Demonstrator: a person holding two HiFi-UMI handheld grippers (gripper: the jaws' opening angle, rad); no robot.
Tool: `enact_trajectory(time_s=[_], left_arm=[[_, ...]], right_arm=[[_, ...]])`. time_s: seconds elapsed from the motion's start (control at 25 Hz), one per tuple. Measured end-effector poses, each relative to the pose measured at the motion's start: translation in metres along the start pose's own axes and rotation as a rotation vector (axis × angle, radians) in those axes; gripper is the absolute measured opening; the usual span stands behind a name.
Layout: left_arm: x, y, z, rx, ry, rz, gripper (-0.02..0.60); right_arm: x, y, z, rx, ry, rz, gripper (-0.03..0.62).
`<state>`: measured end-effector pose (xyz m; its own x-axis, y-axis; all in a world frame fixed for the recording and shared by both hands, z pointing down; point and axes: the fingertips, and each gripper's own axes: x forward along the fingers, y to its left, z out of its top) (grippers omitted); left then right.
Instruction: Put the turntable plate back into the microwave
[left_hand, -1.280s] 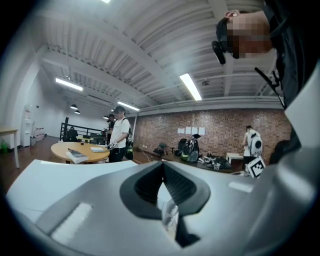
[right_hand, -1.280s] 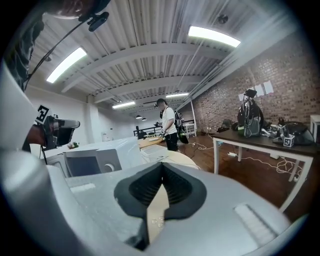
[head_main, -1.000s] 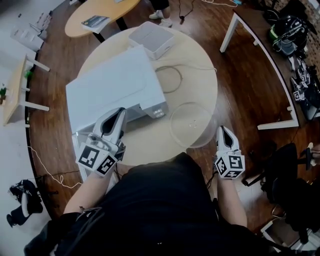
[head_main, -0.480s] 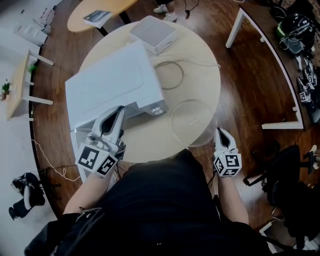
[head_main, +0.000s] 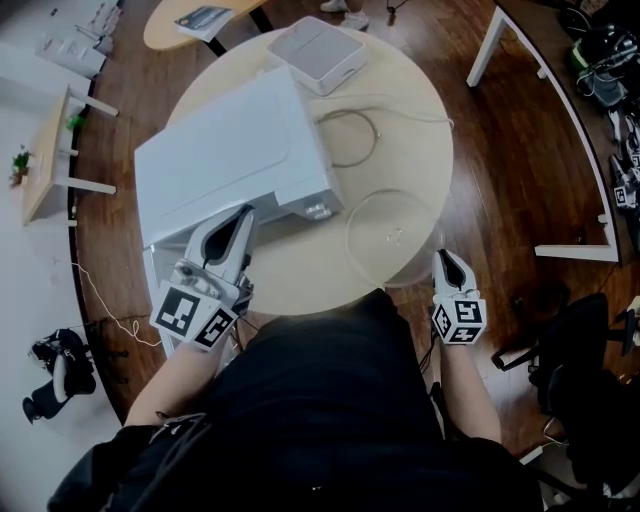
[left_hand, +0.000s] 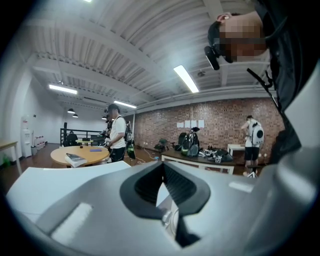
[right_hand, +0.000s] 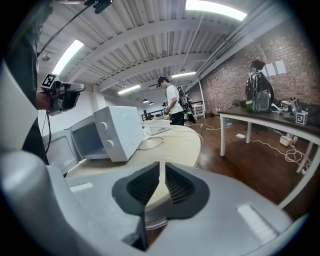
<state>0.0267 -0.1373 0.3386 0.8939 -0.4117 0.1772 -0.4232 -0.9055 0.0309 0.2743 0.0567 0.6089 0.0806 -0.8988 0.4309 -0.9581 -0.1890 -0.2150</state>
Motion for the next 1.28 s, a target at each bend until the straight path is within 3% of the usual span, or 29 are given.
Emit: enact_trajectory(time_s=[0.32,0.72,0.96,1.28], left_arm=[[0.005,-0.006,-0.002,0.013,0.040,0.007,0.006],[0.006,-0.006,-0.003,0.024,0.065,0.020,0.006],[0.005,-0.004,-0.008,0.014,0.075,0.035,0.006],[0.000,0.003,-0.012,0.001,0.095,0.054,0.006]], right_arm=[[0.007,-0.019,-0.024,0.025,0.058,-0.044,0.157],[0.017,-0.026,-0.035,0.069,0.070,-0.050,0.203],[0.024,-0.035,-0.049,0.156,0.097,-0.049,0.276],[0.035,-0.033,-0.069,0.274,0.137,-0.021,0.285]])
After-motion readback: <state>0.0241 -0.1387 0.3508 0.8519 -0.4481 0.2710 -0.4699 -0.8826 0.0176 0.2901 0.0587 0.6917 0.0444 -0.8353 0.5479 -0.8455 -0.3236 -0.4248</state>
